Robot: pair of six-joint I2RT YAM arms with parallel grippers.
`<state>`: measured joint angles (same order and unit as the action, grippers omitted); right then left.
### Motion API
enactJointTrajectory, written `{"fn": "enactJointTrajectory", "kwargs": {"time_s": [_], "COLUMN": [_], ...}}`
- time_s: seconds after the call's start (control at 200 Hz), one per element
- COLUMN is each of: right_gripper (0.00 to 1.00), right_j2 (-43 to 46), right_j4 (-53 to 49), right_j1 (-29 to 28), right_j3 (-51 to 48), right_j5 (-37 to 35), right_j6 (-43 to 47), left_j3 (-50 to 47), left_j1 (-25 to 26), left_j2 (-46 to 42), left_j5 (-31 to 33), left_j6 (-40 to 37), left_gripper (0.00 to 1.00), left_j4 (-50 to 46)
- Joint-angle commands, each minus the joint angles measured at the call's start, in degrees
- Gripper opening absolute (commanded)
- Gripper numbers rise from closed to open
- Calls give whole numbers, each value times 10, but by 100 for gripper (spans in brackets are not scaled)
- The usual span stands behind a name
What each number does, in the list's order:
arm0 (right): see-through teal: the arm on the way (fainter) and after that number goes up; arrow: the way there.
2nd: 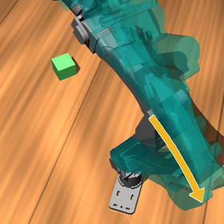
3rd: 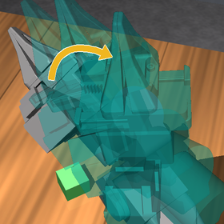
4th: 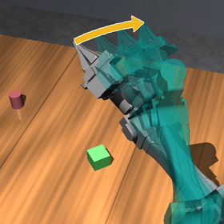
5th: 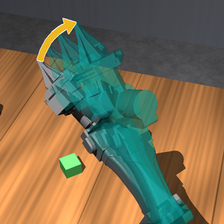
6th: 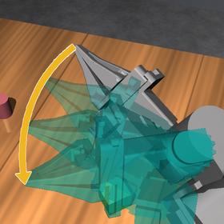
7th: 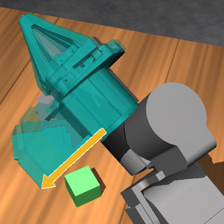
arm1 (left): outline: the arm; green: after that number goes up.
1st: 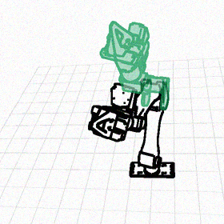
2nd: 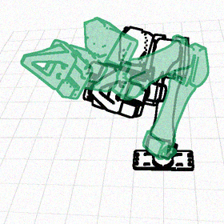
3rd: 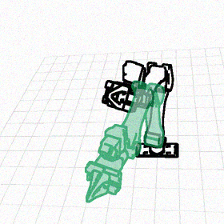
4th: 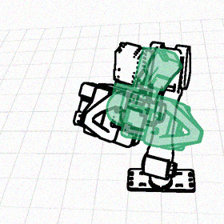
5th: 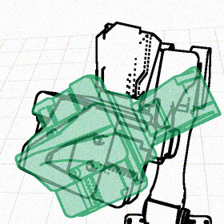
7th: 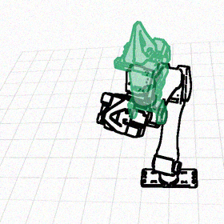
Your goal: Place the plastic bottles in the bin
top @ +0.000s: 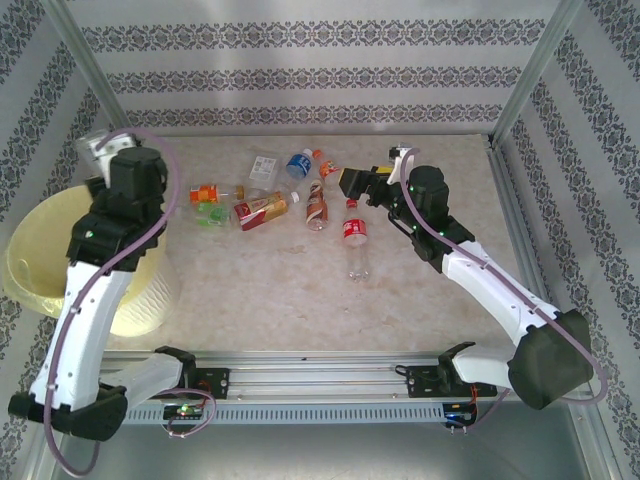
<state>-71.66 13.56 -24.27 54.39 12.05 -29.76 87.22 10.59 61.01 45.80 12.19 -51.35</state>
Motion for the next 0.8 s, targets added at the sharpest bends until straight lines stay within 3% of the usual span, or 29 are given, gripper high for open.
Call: {"fn": "enactJointTrajectory", "kwargs": {"time_s": [0.0, 0.595, 0.655, 0.794], "right_gripper": [98, 98, 98, 98], "right_j2": [-2, -1, 0, 2], "right_j4": [15, 8, 7, 18], "right_j1": [-10, -10, -10, -10], "right_j3": [18, 23, 22, 14], "right_j5": [-4, -14, -16, -29], "right_j6": [5, 24, 23, 15], "left_j3": [-8, -100, -113, -116], "left_j1": [-49, -301, -322, -339], "left_j2": [-32, -64, -69, -77], "left_j5": [23, -71, -87, -102], "left_j6": [-5, 79, 88, 111], "left_gripper": [51, 51, 53, 71], "left_j4": [-40, -92, -93, -96]}}
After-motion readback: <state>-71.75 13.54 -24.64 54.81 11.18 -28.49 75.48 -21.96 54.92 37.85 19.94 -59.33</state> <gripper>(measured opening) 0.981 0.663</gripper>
